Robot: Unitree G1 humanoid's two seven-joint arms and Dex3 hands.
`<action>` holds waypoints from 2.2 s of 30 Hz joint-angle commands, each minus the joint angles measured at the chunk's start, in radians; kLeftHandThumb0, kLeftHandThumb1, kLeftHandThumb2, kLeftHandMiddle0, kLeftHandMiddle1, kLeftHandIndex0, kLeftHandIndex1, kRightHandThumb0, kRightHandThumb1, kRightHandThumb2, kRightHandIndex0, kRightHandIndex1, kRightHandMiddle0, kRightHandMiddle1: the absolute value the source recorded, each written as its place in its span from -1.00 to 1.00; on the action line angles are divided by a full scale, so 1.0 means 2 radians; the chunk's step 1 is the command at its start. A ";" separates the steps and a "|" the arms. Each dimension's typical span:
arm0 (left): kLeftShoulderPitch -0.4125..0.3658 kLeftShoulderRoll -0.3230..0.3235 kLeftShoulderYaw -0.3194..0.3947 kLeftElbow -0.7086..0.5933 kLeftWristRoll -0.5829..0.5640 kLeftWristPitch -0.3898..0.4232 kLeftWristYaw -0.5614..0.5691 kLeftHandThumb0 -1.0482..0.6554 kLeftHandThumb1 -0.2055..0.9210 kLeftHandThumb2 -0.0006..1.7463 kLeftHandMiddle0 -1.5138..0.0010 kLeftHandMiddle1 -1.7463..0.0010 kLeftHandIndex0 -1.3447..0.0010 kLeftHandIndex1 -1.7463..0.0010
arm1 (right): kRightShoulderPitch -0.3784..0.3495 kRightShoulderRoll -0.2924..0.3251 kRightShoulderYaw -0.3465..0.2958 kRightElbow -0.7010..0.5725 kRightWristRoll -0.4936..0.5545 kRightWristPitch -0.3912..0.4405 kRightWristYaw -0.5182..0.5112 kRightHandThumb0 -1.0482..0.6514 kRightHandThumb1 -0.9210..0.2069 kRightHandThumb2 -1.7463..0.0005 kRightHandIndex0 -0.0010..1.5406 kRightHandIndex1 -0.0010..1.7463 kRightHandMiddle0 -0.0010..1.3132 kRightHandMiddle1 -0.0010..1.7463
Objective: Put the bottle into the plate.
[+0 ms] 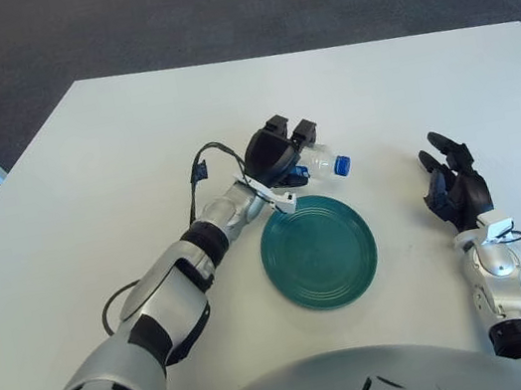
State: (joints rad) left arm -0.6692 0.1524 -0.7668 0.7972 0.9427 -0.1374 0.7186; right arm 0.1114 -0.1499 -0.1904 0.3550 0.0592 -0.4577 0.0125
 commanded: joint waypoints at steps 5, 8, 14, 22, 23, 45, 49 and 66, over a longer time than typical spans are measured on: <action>0.052 0.029 0.029 -0.130 -0.001 0.019 -0.050 -0.35 -0.19 0.59 -0.49 -1.00 0.02 -1.00 | 0.012 0.017 0.012 0.072 -0.012 0.019 -0.004 -0.67 -1.00 -0.03 -0.54 -0.99 -0.98 -0.29; 0.057 0.031 0.036 -0.142 -0.001 0.022 -0.067 -0.33 -0.13 0.54 -0.48 -1.00 0.06 -1.00 | 0.008 0.015 0.015 0.078 -0.019 0.020 -0.009 -0.69 -1.00 -0.04 -0.55 -0.99 -0.98 -0.29; 0.059 0.031 0.041 -0.150 0.012 0.021 -0.063 -0.32 -0.06 0.49 -0.48 -1.00 0.11 -1.00 | 0.000 0.014 0.015 0.092 -0.026 0.021 -0.017 -0.70 -1.00 -0.03 -0.55 -0.99 -0.99 -0.28; 0.073 0.039 0.038 -0.176 0.024 0.008 -0.068 -0.34 -0.15 0.56 -0.48 -1.00 0.05 -1.00 | -0.002 0.014 0.015 0.100 -0.023 0.021 -0.015 -0.69 -1.00 -0.03 -0.55 -1.00 -0.99 -0.26; 0.074 0.041 0.037 -0.178 0.024 0.002 -0.069 -0.34 -0.16 0.56 -0.48 -1.00 0.04 -1.00 | -0.002 0.014 0.015 0.100 -0.022 0.023 -0.015 -0.69 -1.00 -0.03 -0.55 -1.00 -0.99 -0.26; 0.157 0.094 0.071 -0.367 -0.032 -0.031 -0.305 -0.32 -0.09 0.51 -0.44 -1.00 0.09 -1.00 | -0.028 0.009 0.011 0.141 -0.020 0.028 -0.015 -0.68 -1.00 -0.01 -0.60 -1.00 -1.00 -0.30; 0.165 0.098 0.072 -0.373 -0.030 -0.041 -0.323 -0.32 -0.07 0.49 -0.43 -1.00 0.10 -1.00 | -0.032 0.008 0.010 0.148 -0.019 0.026 -0.014 -0.68 -1.00 -0.01 -0.61 -1.00 -1.00 -0.32; 0.228 0.112 0.078 -0.423 -0.009 -0.018 -0.392 -0.31 -0.02 0.45 -0.42 -1.00 0.14 -1.00 | -0.045 0.003 0.005 0.165 -0.017 0.018 -0.014 -0.66 -1.00 -0.03 -0.59 -0.99 -1.00 -0.29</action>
State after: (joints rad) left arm -0.2188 0.3659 -0.6278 -0.0272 0.9158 -0.1823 -0.0458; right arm -0.0552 -0.1806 -0.1930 0.5756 0.0250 -0.4857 -0.0208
